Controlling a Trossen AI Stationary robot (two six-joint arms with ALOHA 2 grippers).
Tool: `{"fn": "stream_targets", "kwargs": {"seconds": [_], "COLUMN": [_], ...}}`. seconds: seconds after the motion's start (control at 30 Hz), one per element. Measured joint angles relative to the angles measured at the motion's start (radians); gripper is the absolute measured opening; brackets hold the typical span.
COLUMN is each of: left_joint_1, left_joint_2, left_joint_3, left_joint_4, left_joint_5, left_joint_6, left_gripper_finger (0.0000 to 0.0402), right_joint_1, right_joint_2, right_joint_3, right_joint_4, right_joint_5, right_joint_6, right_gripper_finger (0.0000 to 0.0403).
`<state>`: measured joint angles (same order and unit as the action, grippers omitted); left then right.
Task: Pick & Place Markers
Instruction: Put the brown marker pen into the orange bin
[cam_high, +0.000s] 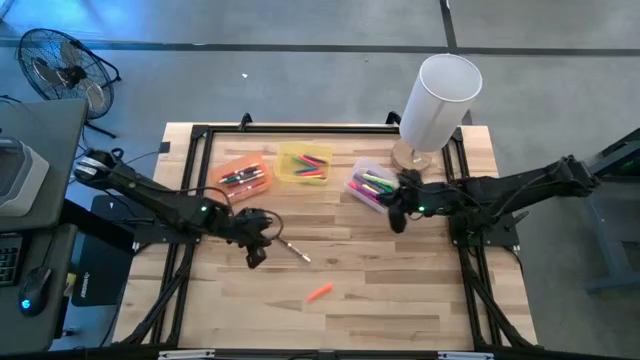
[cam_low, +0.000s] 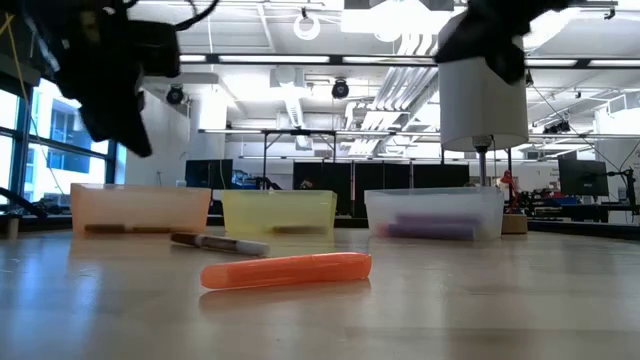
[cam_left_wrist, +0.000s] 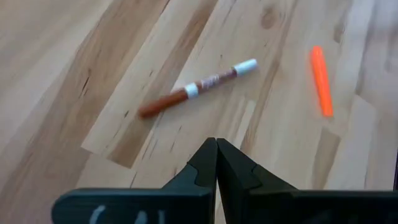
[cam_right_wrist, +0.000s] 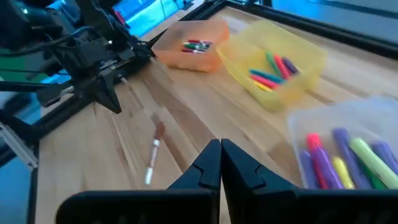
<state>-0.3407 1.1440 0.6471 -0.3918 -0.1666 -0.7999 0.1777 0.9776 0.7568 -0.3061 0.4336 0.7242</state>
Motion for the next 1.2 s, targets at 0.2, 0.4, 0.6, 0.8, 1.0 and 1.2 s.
{"fn": "stream_targets", "kwargs": {"seconds": [0.2, 0.4, 0.6, 0.8, 1.0, 1.2], "left_joint_1": [-0.070, -0.125, -0.131, -0.131, -0.131, -0.131], "left_joint_2": [-0.178, -0.375, -0.497, -0.562, -0.567, -0.566], "left_joint_3": [-0.107, -0.170, -0.180, -0.179, -0.180, -0.180], "left_joint_4": [0.036, 0.015, -0.022, -0.073, -0.108, -0.113], "left_joint_5": [-0.052, -0.130, -0.131, -0.095, -0.037, 0.001], "left_joint_6": [-0.009, 0.018, 0.070, 0.097, 0.097, 0.096], "left_gripper_finger": [0.0001, 0.0000, 0.0000, 0.0000, 0.0000, 0.0000], "right_joint_1": [-0.006, -0.034, -0.050, -0.051, -0.090, -0.156], "right_joint_2": [0.363, 0.752, 1.072, 1.282, 1.375, 1.388], "right_joint_3": [0.329, 0.729, 1.077, 1.277, 1.275, 1.168], "right_joint_4": [-0.061, -0.324, -0.630, -0.782, -0.790, -0.751], "right_joint_5": [-0.015, -0.140, -0.222, -0.258, -0.282, -0.368], "right_joint_6": [-0.074, -0.098, -0.047, -0.053, -0.042, 0.042], "right_gripper_finger": [0.0000, 0.0000, 0.0006, 0.0057, 0.0114, 0.0119]}}
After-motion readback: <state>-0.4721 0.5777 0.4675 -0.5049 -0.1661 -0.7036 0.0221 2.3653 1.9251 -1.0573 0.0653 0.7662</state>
